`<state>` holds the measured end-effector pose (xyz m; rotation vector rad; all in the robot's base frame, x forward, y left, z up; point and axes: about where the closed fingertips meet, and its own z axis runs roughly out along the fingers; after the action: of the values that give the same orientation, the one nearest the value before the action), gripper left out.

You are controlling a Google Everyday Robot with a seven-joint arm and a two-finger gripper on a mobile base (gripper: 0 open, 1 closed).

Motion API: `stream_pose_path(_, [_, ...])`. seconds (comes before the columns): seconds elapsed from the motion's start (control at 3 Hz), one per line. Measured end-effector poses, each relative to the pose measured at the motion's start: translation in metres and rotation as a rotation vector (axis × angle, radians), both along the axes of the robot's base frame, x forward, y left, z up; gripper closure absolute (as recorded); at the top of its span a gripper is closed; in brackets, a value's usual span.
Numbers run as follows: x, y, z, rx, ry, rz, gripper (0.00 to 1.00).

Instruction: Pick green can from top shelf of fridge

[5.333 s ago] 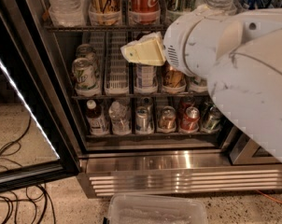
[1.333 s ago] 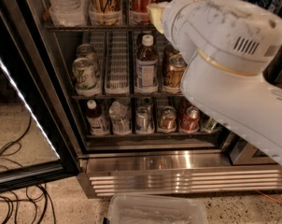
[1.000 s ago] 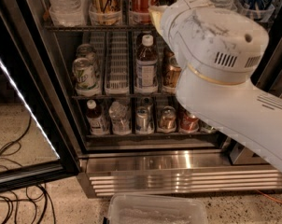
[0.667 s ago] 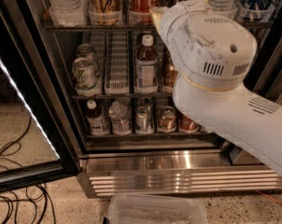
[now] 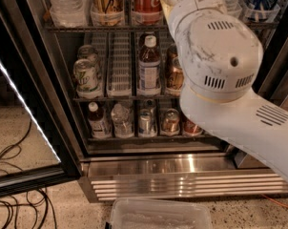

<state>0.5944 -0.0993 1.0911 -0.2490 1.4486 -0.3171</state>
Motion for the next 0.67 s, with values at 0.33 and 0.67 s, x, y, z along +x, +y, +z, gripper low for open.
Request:
stream_pose_path(0.33, [-0.0052,-0.0029,0.0086,0.001,-0.027,-0.004,0.34])
stream_pose_path(0.67, [-0.0061,-0.005,0.0074,0.039,-0.025,0.012,0.35])
